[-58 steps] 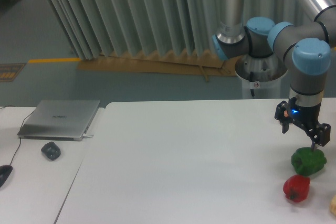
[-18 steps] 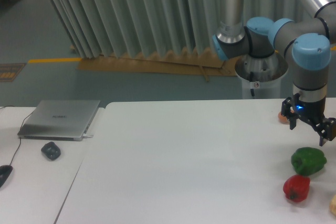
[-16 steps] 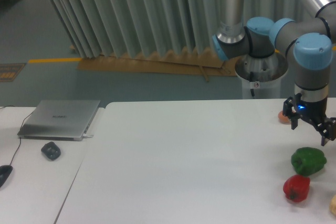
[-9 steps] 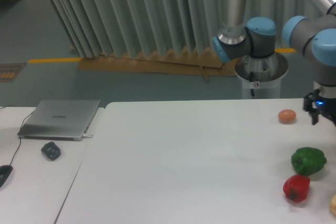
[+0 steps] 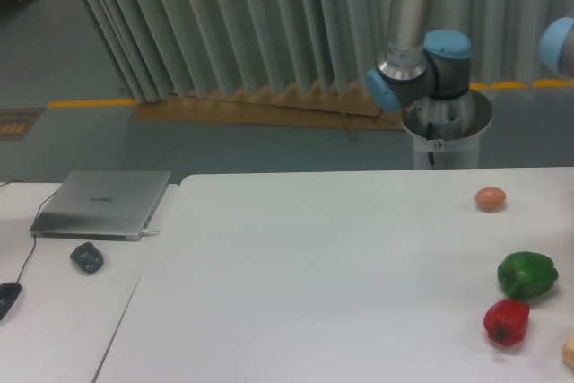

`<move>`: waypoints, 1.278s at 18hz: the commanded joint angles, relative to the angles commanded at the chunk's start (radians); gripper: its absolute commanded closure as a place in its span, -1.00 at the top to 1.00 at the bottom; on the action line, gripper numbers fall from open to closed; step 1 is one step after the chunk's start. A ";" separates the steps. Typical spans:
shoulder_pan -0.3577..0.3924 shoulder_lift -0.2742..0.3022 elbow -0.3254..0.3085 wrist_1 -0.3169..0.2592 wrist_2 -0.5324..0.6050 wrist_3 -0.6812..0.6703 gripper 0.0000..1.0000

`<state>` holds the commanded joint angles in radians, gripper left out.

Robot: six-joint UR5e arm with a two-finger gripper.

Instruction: Place the yellow pepper on the table

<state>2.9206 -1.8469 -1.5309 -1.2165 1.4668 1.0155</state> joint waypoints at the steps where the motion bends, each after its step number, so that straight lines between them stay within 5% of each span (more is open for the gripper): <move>1: 0.009 0.000 0.000 0.002 -0.003 0.005 1.00; 5: 0.014 -0.026 -0.006 0.002 0.016 0.098 1.00; 10: -0.037 -0.031 -0.054 -0.017 0.326 0.491 1.00; 16: 0.041 -0.032 -0.048 -0.009 0.141 0.414 1.00; 23: 0.084 -0.063 -0.041 -0.003 0.139 0.529 1.00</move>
<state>3.0050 -1.9097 -1.5723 -1.2195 1.6061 1.5446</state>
